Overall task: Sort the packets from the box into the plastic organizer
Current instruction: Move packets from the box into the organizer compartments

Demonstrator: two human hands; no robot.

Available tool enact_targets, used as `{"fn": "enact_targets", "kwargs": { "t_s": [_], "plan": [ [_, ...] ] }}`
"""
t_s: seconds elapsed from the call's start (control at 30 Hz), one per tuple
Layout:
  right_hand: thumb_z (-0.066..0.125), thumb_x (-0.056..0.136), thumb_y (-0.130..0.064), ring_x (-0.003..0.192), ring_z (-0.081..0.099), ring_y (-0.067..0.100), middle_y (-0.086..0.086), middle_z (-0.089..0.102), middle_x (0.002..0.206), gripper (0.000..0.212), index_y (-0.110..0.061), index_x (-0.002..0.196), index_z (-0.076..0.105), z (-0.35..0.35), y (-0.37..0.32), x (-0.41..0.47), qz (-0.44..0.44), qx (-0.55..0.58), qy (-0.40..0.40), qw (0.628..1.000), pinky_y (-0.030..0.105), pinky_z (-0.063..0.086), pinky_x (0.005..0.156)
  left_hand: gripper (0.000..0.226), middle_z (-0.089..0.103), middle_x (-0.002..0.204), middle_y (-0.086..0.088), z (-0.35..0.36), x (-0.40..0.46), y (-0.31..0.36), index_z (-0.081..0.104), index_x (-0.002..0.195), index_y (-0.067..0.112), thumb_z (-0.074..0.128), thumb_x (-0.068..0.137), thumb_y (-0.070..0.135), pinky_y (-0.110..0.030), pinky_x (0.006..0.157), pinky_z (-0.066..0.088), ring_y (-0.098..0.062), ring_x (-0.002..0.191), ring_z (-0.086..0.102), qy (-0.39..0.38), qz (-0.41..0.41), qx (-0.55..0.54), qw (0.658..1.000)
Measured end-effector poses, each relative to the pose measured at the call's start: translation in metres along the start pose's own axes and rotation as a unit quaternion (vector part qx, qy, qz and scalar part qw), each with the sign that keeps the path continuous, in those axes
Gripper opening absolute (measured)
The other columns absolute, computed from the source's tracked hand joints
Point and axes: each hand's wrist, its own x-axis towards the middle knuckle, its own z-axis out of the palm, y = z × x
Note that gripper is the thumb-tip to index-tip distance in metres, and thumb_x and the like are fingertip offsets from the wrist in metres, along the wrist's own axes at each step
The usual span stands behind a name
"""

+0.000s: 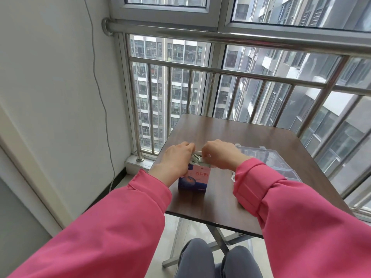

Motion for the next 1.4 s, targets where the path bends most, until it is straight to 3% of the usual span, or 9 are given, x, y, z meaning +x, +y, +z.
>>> {"fn": "enact_targets", "kwargs": {
  "t_s": [0.1, 0.4, 0.57, 0.73, 0.87, 0.97, 1.1, 1.23, 1.4],
  "plan": [
    [0.047, 0.094, -0.019, 0.097, 0.059, 0.029, 0.007, 0.063, 0.108, 0.018, -0.015, 0.100, 0.063, 0.002, 0.006, -0.004, 0.004, 0.022, 0.021, 1.000, 0.041, 0.050, 0.080, 0.064, 0.051, 0.123, -0.004, 0.001, 0.000, -0.001, 0.046, 0.122, 0.015, 0.079, 0.067, 0.008, -0.038, 0.088, 0.043, -0.029, 0.111, 0.054, 0.003, 0.001, 0.000, 1.000],
    [0.048, 0.095, -0.008, 0.086, 0.062, 0.026, 0.007, 0.063, 0.100, 0.010, -0.016, 0.100, 0.046, 0.009, 0.011, -0.009, -0.044, 0.154, 0.073, 0.984, 0.039, 0.056, 0.072, 0.065, 0.050, 0.123, -0.004, 0.001, -0.001, 0.001, 0.045, 0.122, 0.015, 0.079, 0.067, 0.008, -0.038, 0.087, 0.046, -0.028, 0.112, 0.054, 0.000, -0.001, -0.012, 1.000],
    [0.048, 0.096, -0.012, 0.092, 0.058, 0.024, 0.007, 0.061, 0.102, 0.017, -0.013, 0.093, 0.065, 0.008, 0.009, -0.009, -0.055, 0.081, 0.068, 0.993, 0.035, 0.051, 0.078, 0.066, 0.050, 0.122, -0.004, 0.000, -0.001, 0.001, 0.045, 0.121, 0.014, 0.080, 0.066, 0.008, -0.040, 0.086, 0.047, -0.029, 0.111, 0.055, -0.004, -0.002, -0.012, 1.000],
    [0.064, 0.085, -0.014, 0.088, 0.060, 0.022, 0.004, 0.066, 0.095, 0.005, -0.013, 0.089, 0.065, 0.010, 0.011, -0.005, -0.049, 0.083, 0.081, 0.992, 0.036, 0.050, 0.077, 0.058, 0.049, 0.120, -0.006, 0.000, -0.001, 0.002, 0.045, 0.120, 0.013, 0.075, 0.070, 0.004, -0.040, 0.083, 0.046, -0.032, 0.109, 0.055, 0.002, -0.004, -0.019, 1.000],
    [0.069, 0.083, -0.014, 0.081, 0.064, 0.019, 0.003, 0.070, 0.092, 0.014, -0.017, 0.090, 0.058, 0.014, 0.014, -0.005, -0.021, 0.211, 0.120, 0.970, 0.037, 0.054, 0.074, 0.056, 0.049, 0.120, -0.007, 0.000, -0.002, 0.002, 0.044, 0.120, 0.013, 0.073, 0.073, 0.005, -0.040, 0.084, 0.045, -0.032, 0.110, 0.055, 0.005, -0.004, -0.016, 1.000],
    [0.066, 0.084, -0.009, 0.075, 0.066, 0.014, 0.007, 0.072, 0.087, 0.009, -0.010, 0.093, 0.069, 0.014, 0.017, -0.007, -0.013, 0.289, 0.145, 0.946, 0.025, 0.055, 0.068, 0.056, 0.049, 0.121, -0.007, 0.001, -0.002, 0.002, 0.044, 0.121, 0.013, 0.072, 0.074, 0.005, -0.040, 0.083, 0.045, -0.032, 0.109, 0.055, 0.004, -0.002, -0.015, 1.000],
    [0.055, 0.091, -0.001, 0.070, 0.064, 0.016, 0.006, 0.066, 0.084, 0.026, -0.016, 0.107, 0.069, 0.013, 0.022, -0.011, 0.010, 0.372, 0.151, 0.916, 0.015, 0.053, 0.055, 0.055, 0.049, 0.121, -0.006, 0.001, -0.003, 0.002, 0.044, 0.122, 0.013, 0.071, 0.075, 0.004, -0.039, 0.082, 0.044, -0.032, 0.108, 0.055, 0.006, 0.000, -0.019, 1.000],
    [0.048, 0.092, 0.004, 0.088, 0.067, 0.021, 0.008, 0.068, 0.099, 0.032, -0.016, 0.101, 0.072, 0.011, 0.022, -0.010, 0.012, 0.300, 0.151, 0.942, 0.031, 0.058, 0.073, 0.057, 0.049, 0.121, -0.006, 0.001, -0.003, 0.002, 0.044, 0.121, 0.014, 0.073, 0.073, 0.004, -0.039, 0.083, 0.045, -0.031, 0.109, 0.055, 0.005, -0.001, -0.024, 1.000],
    [0.061, 0.086, -0.008, 0.091, 0.057, 0.014, 0.005, 0.065, 0.104, 0.022, -0.014, 0.106, 0.068, 0.006, 0.015, -0.009, -0.014, 0.213, 0.141, 0.967, 0.019, 0.040, 0.074, 0.057, 0.049, 0.120, -0.006, 0.001, -0.003, 0.002, 0.045, 0.120, 0.014, 0.074, 0.072, 0.004, -0.040, 0.083, 0.046, -0.031, 0.108, 0.055, 0.002, -0.001, -0.026, 1.000]
  ]
}}
